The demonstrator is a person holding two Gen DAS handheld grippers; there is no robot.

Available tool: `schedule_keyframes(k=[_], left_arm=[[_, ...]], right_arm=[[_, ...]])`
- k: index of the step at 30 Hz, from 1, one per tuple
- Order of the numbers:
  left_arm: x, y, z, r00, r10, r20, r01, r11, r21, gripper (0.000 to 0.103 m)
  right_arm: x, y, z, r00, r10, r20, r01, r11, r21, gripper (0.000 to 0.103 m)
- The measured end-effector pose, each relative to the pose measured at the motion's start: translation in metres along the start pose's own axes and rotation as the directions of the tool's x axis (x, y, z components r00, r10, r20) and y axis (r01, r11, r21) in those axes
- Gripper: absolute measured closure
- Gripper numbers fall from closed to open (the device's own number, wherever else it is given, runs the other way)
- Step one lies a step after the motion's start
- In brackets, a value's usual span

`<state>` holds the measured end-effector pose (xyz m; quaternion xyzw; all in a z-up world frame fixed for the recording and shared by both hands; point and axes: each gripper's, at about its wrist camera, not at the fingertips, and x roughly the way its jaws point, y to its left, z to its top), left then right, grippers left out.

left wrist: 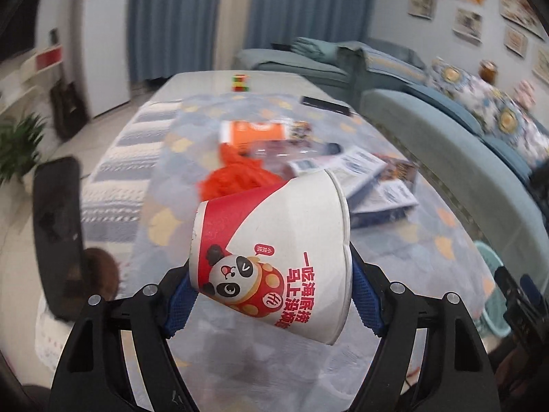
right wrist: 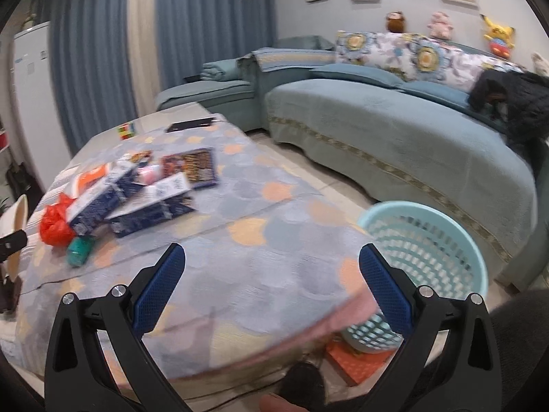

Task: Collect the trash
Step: 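Lift the paper cup with the left gripper while the right gripper grasps a white milk carton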

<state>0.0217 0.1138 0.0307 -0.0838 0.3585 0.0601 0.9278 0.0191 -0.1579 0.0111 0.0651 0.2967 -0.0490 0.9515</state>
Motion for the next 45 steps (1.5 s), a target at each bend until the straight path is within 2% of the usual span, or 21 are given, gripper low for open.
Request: schedule_keyframes(k=[4,8,14,19,21,25,26,27,30,32,33,36,38,42,45], left_arm=[[-0.001,0.015,0.003,0.999,0.049,0.0,-0.049,0.998,-0.036,0.028],[-0.008,0.021,0.008,0.995,0.089,0.042,-0.087,0.995,-0.043,0.028],[-0.011,0.034,0.011,0.991,0.114,0.072,-0.11,0.992,-0.067,0.028],[-0.008,0.042,0.012,0.99,0.127,0.061,-0.121,0.988,-0.094,0.028],[-0.01,0.045,0.012,0.988,0.135,0.069,-0.128,0.986,-0.104,0.028],[-0.01,0.05,0.012,0.986,0.149,0.075,-0.14,0.983,-0.119,0.028],[-0.01,0.051,0.012,0.986,0.152,0.073,-0.142,0.982,-0.124,0.028],[-0.009,0.051,0.012,0.985,0.154,0.071,-0.144,0.981,-0.126,0.028],[-0.008,0.054,0.012,0.984,0.166,0.07,-0.155,0.978,-0.139,0.028],[-0.007,0.057,0.012,0.983,0.173,0.069,-0.161,0.976,-0.145,0.028],[-0.007,0.058,0.012,0.982,0.177,0.068,-0.166,0.975,-0.148,0.028],[-0.005,0.057,0.013,0.981,0.181,0.065,-0.169,0.974,-0.152,0.028],[-0.004,0.057,0.014,0.981,0.18,0.064,-0.169,0.974,-0.151,0.028],[0.0,0.052,0.015,0.982,0.18,0.064,-0.17,0.976,-0.134,0.028],[0.002,0.049,0.012,0.982,0.177,0.06,-0.169,0.978,-0.119,0.028]], right_arm=[[0.006,0.032,0.016,0.995,0.101,-0.004,-0.102,0.994,-0.05,0.006],[0.019,0.068,0.034,0.982,0.186,-0.021,-0.187,0.98,-0.06,0.006],[0.037,0.134,0.047,0.98,0.198,0.004,-0.193,0.96,-0.204,0.006],[0.044,0.182,0.05,0.979,0.2,0.036,-0.174,0.917,-0.359,0.006],[0.055,0.193,0.05,0.973,0.228,-0.018,-0.22,0.913,-0.343,0.007],[0.078,0.205,0.053,0.948,0.289,-0.135,-0.315,0.915,-0.253,0.007],[0.083,0.211,0.054,0.945,0.288,-0.157,-0.319,0.917,-0.238,0.007],[0.088,0.215,0.056,0.951,0.263,-0.161,-0.296,0.926,-0.234,0.007],[0.099,0.225,0.061,0.973,0.163,-0.165,-0.195,0.96,-0.199,0.007],[0.107,0.229,0.063,0.984,0.062,-0.17,-0.096,0.975,-0.199,0.006],[0.111,0.232,0.064,0.985,0.014,-0.169,-0.05,0.977,-0.207,0.006],[0.122,0.239,0.066,0.976,-0.011,-0.216,-0.027,0.984,-0.173,0.006],[0.129,0.247,0.063,0.973,-0.092,-0.211,0.044,0.974,-0.223,0.006],[0.145,0.249,0.052,0.965,-0.088,-0.249,0.024,0.968,-0.25,0.006],[0.143,0.238,0.051,0.97,-0.007,-0.242,-0.048,0.975,-0.219,0.013]])
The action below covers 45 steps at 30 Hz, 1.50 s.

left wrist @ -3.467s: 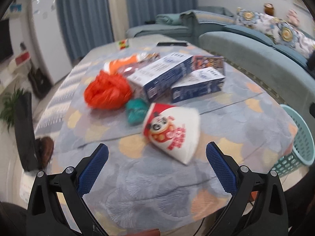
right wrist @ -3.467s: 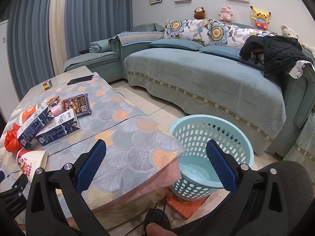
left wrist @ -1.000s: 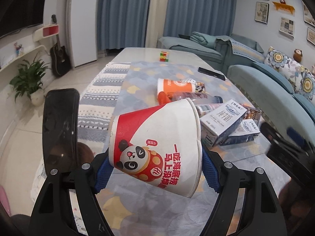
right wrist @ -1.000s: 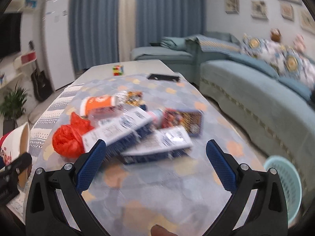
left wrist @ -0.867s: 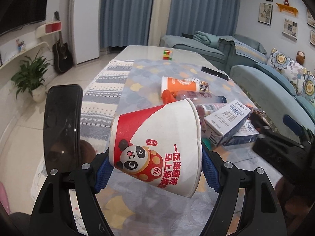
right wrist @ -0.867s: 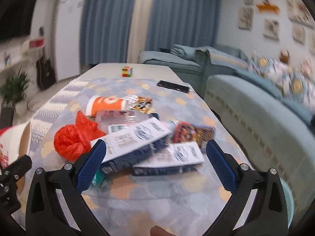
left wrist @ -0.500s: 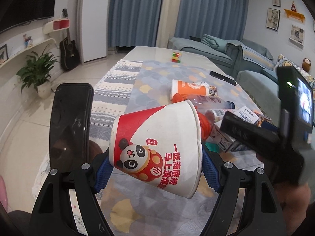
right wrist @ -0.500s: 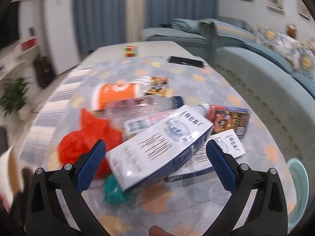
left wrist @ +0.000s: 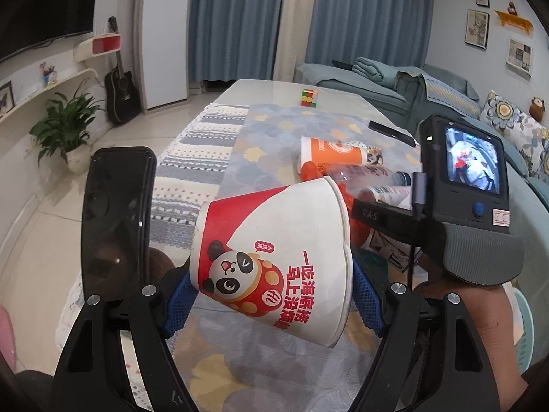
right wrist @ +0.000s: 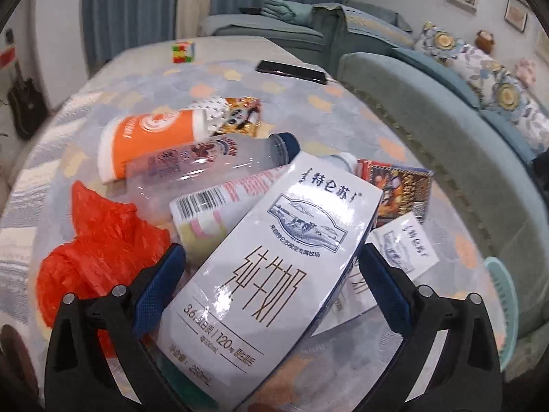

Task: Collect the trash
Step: 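Lift the paper cup with the left gripper while the right gripper grasps a white milk carton, then carry the cup and carton over the blue basket with both grippers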

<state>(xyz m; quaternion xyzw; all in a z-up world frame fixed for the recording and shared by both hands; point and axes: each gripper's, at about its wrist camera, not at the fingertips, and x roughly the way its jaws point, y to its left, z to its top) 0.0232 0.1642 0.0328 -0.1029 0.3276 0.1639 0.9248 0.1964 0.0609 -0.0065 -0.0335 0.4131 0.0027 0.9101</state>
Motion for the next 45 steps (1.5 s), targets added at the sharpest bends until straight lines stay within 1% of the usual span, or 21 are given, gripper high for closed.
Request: schedule_keyframes(k=[1,2,3,5,10,12,16,18,21,24,27,30,35,40,45], left_arm=[[0.001,0.0,-0.001,1.0,-0.002,-0.002,0.002,1.0,0.002,0.028],[0.001,-0.001,-0.001,1.0,-0.005,-0.006,0.005,1.0,0.005,0.028],[0.001,-0.001,-0.002,1.0,-0.008,-0.006,0.009,1.0,0.01,0.028],[0.0,-0.003,-0.002,1.0,-0.009,-0.001,0.009,1.0,0.02,0.028],[-0.008,-0.011,-0.003,1.0,-0.018,0.025,0.017,0.999,0.05,0.028],[-0.012,-0.014,-0.004,0.999,-0.023,0.036,0.021,0.998,0.064,0.028],[-0.026,-0.027,-0.007,0.994,-0.063,0.087,0.052,0.992,0.115,0.028],[-0.034,-0.034,-0.01,0.989,-0.087,0.121,0.069,0.987,0.146,0.028],[-0.04,-0.041,-0.012,0.982,-0.124,0.141,0.098,0.979,0.176,0.028],[-0.042,-0.049,-0.017,0.978,-0.162,0.134,0.134,0.971,0.198,0.028],[-0.041,-0.056,-0.02,0.975,-0.174,0.136,0.141,0.965,0.221,0.028],[-0.038,-0.061,-0.024,0.975,-0.183,0.129,0.149,0.96,0.236,0.028],[-0.038,-0.076,-0.03,0.97,-0.204,0.13,0.163,0.949,0.27,0.028],[-0.043,-0.085,-0.038,0.962,-0.229,0.147,0.177,0.937,0.302,0.028],[-0.043,-0.091,-0.046,0.959,-0.251,0.133,0.196,0.924,0.327,0.028]], right_arm=[[-0.002,-0.002,-0.001,1.0,0.022,0.013,-0.022,1.0,0.006,0.019],[-0.005,-0.009,-0.002,0.997,0.069,0.027,-0.069,0.997,0.018,0.027],[-0.009,-0.016,-0.004,0.993,0.108,0.036,-0.11,0.994,0.03,0.032],[-0.015,-0.024,-0.005,0.988,0.146,0.045,-0.148,0.989,0.029,0.048],[-0.056,-0.056,-0.005,0.972,0.188,0.144,-0.188,0.982,-0.011,0.05],[-0.079,-0.074,-0.005,0.96,0.21,0.184,-0.209,0.978,-0.024,0.05],[-0.117,-0.105,-0.014,0.941,0.233,0.244,-0.221,0.972,-0.073,0.05],[-0.136,-0.128,-0.027,0.937,0.233,0.261,-0.221,0.972,-0.074,0.05],[-0.154,-0.155,-0.044,0.935,0.224,0.275,-0.219,0.975,-0.046,0.05],[-0.167,-0.181,-0.062,0.938,0.166,0.304,-0.167,0.986,-0.025,0.05],[-0.172,-0.2,-0.073,0.94,0.121,0.319,-0.129,0.992,0.006,0.05],[-0.167,-0.22,-0.084,0.948,0.072,0.311,-0.094,0.994,0.058,0.05],[-0.16,-0.242,-0.089,0.952,0.054,0.302,-0.088,0.991,0.1,0.05],[-0.153,-0.247,-0.093,0.954,0.044,0.296,-0.079,0.991,0.107,0.05],[-0.152,-0.254,-0.097,0.954,0.028,0.3,-0.066,0.991,0.119,0.05]])
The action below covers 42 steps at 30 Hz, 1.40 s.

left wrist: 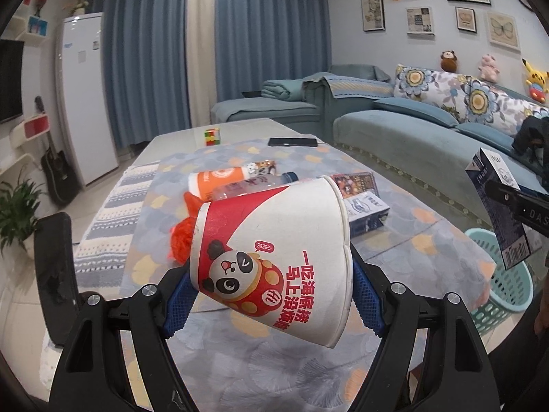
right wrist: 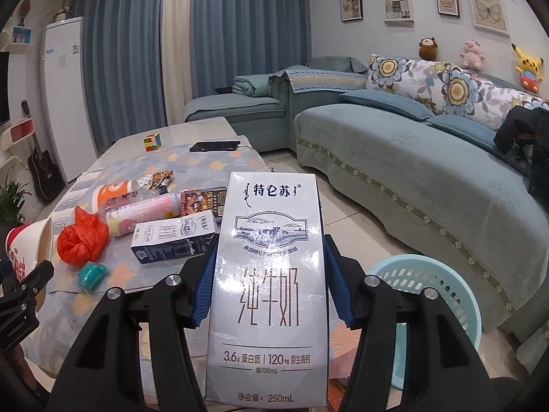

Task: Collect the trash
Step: 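Carry the cup and carton over the blue basket with both grippers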

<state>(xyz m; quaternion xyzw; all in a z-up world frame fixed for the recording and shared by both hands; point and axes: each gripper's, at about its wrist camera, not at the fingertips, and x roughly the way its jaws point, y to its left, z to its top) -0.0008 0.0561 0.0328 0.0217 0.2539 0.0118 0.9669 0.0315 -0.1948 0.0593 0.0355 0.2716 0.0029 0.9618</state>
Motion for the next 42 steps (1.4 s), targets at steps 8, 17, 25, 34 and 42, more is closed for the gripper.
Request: schedule_keyframes(k=[8,17,25,34,42], left_arm=[[-0.002,-0.016,-0.002,0.998,-0.065,0.001,0.065,0.998,0.024,0.028],[-0.01,-0.055,0.011,0.985,-0.169,0.014,0.168,0.985,0.048,0.028],[-0.012,-0.124,0.027,0.948,-0.317,0.016,0.315,0.945,0.086,0.028],[0.026,-0.238,0.05,0.834,-0.54,-0.114,0.551,0.823,0.14,0.028],[0.069,-0.3,0.061,0.751,-0.627,-0.208,0.654,0.749,0.101,0.028]], right_arm=[[-0.013,-0.036,0.003,0.999,-0.038,0.028,0.036,0.997,0.065,0.05],[-0.03,-0.087,0.001,0.993,-0.11,0.052,0.102,0.987,0.126,0.049],[-0.046,-0.167,-0.007,0.973,-0.223,0.049,0.205,0.948,0.243,0.049],[-0.054,-0.247,-0.023,0.963,-0.27,0.004,0.246,0.883,0.399,0.049],[-0.054,-0.286,-0.033,0.962,-0.272,-0.014,0.245,0.845,0.476,0.049]])
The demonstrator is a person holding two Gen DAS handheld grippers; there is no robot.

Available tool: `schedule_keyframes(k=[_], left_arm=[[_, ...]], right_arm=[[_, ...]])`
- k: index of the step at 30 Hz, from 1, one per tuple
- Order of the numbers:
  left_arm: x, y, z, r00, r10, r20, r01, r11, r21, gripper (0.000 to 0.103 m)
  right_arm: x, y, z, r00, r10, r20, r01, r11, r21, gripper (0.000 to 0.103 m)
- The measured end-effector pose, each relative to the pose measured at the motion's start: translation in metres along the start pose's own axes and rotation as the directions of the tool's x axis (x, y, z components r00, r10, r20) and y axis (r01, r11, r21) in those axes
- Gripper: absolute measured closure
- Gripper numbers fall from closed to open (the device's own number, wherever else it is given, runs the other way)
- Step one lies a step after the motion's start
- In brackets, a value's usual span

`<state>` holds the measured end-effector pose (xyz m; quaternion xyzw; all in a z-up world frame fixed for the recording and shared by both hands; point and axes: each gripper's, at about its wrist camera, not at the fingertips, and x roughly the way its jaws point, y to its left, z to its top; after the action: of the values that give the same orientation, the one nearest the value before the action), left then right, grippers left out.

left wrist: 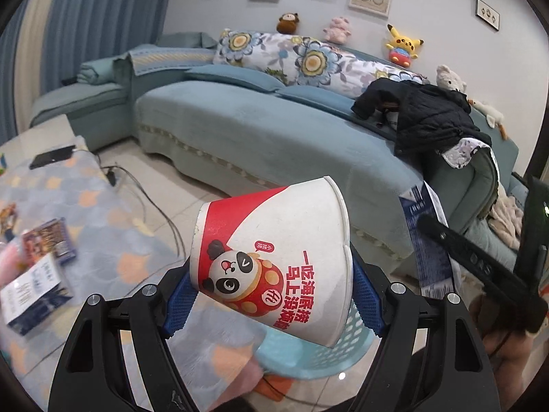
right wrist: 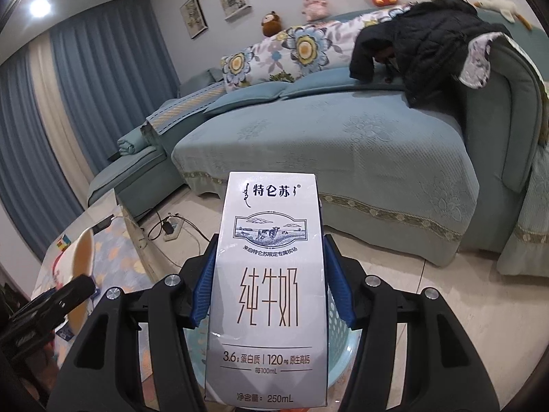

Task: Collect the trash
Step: 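Carry the cup and carton over the blue basket with both grippers, then open both grippers to drop the cup and carton into the basket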

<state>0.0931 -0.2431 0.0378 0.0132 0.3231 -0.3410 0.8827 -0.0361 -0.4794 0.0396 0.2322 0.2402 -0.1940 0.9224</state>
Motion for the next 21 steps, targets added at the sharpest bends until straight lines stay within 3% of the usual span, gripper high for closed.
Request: schedule_keyframes(k=[13,14,16,21], left_arm=[[0.033,-0.022,0.006,1.0,-0.004,-0.016,0.005,0.998,0.055,0.027],[0.036,-0.023,0.008,1.0,-0.005,-0.023,0.006,0.998,0.059,0.026],[0.042,-0.024,0.01,0.999,0.002,-0.052,0.001,0.997,0.073,0.013],[0.033,-0.009,0.013,0.999,0.03,-0.034,-0.029,0.998,0.048,0.013]], right_arm=[[0.024,-0.003,-0.006,0.997,-0.001,-0.071,0.0,1.0,-0.009,0.046],[0.027,-0.001,-0.007,0.996,-0.01,-0.088,0.008,1.0,-0.021,0.046],[0.032,0.0,-0.009,0.994,-0.035,-0.106,0.032,0.999,-0.038,0.046],[0.029,-0.006,-0.008,0.995,-0.033,-0.096,0.033,0.999,-0.003,0.045]])
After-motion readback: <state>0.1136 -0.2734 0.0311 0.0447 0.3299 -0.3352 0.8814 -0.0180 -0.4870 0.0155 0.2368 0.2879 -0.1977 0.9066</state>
